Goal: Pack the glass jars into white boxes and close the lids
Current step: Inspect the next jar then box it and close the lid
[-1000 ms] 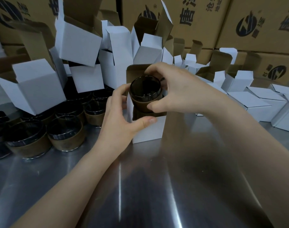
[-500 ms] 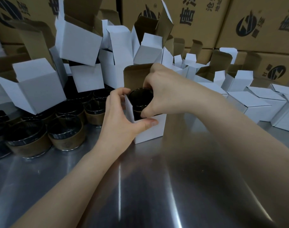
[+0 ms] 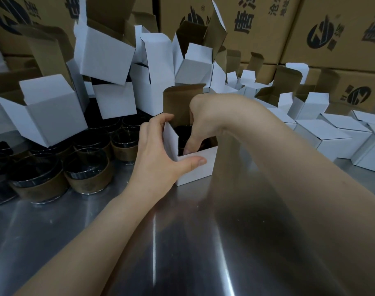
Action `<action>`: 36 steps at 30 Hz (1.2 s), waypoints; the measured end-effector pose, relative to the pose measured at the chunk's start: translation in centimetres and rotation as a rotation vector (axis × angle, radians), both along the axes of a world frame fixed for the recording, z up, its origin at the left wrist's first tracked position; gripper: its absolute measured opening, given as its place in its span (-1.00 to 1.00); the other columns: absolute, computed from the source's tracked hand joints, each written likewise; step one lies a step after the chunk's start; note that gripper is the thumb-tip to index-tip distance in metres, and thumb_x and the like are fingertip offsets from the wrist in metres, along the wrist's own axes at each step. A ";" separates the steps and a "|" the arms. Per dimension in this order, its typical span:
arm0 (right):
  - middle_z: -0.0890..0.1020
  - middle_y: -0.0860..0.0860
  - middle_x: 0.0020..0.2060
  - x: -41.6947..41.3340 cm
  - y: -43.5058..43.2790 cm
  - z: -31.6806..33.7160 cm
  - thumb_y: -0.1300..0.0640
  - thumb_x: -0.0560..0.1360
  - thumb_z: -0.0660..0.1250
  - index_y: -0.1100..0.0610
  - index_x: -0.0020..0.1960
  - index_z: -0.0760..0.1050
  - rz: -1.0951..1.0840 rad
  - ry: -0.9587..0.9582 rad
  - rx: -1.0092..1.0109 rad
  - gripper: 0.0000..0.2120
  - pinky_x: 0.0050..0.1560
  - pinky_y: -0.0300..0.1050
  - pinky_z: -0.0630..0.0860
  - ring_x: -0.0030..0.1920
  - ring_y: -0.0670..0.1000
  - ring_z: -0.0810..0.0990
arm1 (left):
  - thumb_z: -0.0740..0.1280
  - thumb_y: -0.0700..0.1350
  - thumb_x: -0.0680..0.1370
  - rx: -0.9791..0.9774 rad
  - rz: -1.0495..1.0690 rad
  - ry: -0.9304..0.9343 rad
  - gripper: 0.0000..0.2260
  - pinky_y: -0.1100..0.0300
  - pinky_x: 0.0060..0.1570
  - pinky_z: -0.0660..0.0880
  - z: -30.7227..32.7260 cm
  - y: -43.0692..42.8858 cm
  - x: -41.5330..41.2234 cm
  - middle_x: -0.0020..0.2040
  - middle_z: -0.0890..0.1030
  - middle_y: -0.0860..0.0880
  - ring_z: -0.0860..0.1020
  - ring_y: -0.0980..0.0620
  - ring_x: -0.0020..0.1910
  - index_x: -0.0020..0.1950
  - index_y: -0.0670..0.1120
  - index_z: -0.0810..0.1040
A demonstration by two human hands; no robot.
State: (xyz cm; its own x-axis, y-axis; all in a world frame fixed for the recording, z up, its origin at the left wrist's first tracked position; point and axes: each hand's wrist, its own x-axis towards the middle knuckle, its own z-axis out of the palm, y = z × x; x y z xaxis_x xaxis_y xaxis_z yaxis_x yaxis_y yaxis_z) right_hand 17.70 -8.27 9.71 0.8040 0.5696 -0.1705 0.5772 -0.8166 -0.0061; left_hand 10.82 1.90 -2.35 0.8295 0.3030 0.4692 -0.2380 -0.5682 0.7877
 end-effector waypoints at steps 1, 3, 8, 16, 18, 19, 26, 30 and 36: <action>0.47 -0.02 -0.27 0.1 0.1 0.1 -0.07 0.33 0.57 0.08 -0.26 0.38 0.006 0.006 -0.025 -0.61 -0.41 -0.20 0.40 -0.31 -0.05 0.46 | 0.61 0.09 0.25 0.008 0.002 0.007 -0.21 0.08 0.32 0.42 0.0 0.0 0.0 0.30 0.29 0.14 0.36 0.10 0.32 0.35 0.18 0.24; 0.47 -0.03 -0.23 0.2 0.2 0.4 -0.06 0.37 0.54 0.11 -0.12 0.44 0.014 0.025 -0.058 -0.65 -0.39 -0.25 0.44 -0.29 -0.07 0.45 | 0.60 0.10 0.25 0.014 0.005 0.017 -0.19 0.05 0.33 0.42 0.1 -0.1 -0.1 0.32 0.28 0.13 0.35 0.09 0.33 0.39 0.14 0.25; 0.49 0.04 0.06 0.0 0.6 0.2 -0.06 0.46 0.46 0.13 0.31 0.46 0.023 0.044 -0.127 -0.50 -0.50 -0.31 0.40 -0.31 -0.07 0.40 | 0.60 0.07 0.28 0.024 0.003 0.035 -0.18 -0.01 0.34 0.42 0.5 -0.3 -0.3 0.34 0.27 0.12 0.35 0.06 0.34 0.43 0.11 0.25; 0.46 0.05 -0.11 -0.1 1.0 -0.6 -0.05 0.53 0.39 0.18 0.30 0.45 0.011 0.023 -0.203 -0.56 -0.64 -0.35 0.35 -0.38 -0.05 0.43 | 0.59 0.08 0.28 0.016 0.008 0.049 -0.19 0.02 0.35 0.40 0.7 -0.3 -0.5 0.34 0.26 0.12 0.36 0.08 0.32 0.43 0.14 0.26; 0.49 0.05 -0.04 0.4 0.7 -0.8 -0.09 0.49 0.43 0.18 0.31 0.46 -0.002 0.059 -0.154 -0.49 -0.51 -0.31 0.46 -0.33 -0.05 0.47 | 0.59 0.08 0.28 0.013 0.002 0.050 -0.18 0.07 0.34 0.40 0.6 -0.3 -0.4 0.33 0.25 0.13 0.35 0.09 0.31 0.44 0.14 0.25; 0.52 0.06 0.03 0.7 0.5 -0.8 -0.12 0.46 0.46 0.18 0.31 0.46 -0.016 0.094 -0.121 -0.45 -0.38 -0.24 0.56 -0.26 -0.02 0.52 | 0.59 0.09 0.28 0.017 -0.003 0.050 -0.18 0.09 0.33 0.40 0.6 -0.3 -0.4 0.34 0.25 0.12 0.35 0.10 0.31 0.44 0.14 0.25; 0.56 0.01 0.13 1.0 -1.7 -0.8 -0.19 0.31 0.55 0.10 0.31 0.47 -0.061 0.252 0.208 -0.31 -0.03 -0.01 0.66 0.07 0.03 0.57 | 0.57 0.10 0.31 0.017 -0.019 0.052 -0.20 0.05 0.35 0.41 0.2 -0.2 -0.3 0.38 0.25 0.09 0.34 0.09 0.34 0.45 0.18 0.25; 0.54 -0.15 -0.12 0.5 -3.2 -0.8 -0.07 0.43 0.48 -0.03 0.06 0.55 0.037 0.087 0.522 -0.74 -0.22 -0.27 0.45 -0.10 -0.14 0.53 | 0.51 0.21 0.32 -0.015 -0.073 0.091 -0.25 0.07 0.38 0.37 0.2 -0.1 -0.3 0.39 0.23 0.11 0.31 0.10 0.38 0.43 0.27 0.23; 0.70 -0.07 -0.15 0.4 -4.1 -3.2 0.22 0.52 0.30 -0.03 -0.01 0.56 0.018 0.124 0.766 -0.83 -0.04 -0.21 0.58 -0.07 -0.09 0.64 | 0.20 0.19 0.60 -0.250 -0.172 0.116 -0.67 0.35 0.38 0.24 0.2 -0.5 -0.1 0.34 0.31 0.08 0.30 0.30 0.34 0.35 0.21 0.41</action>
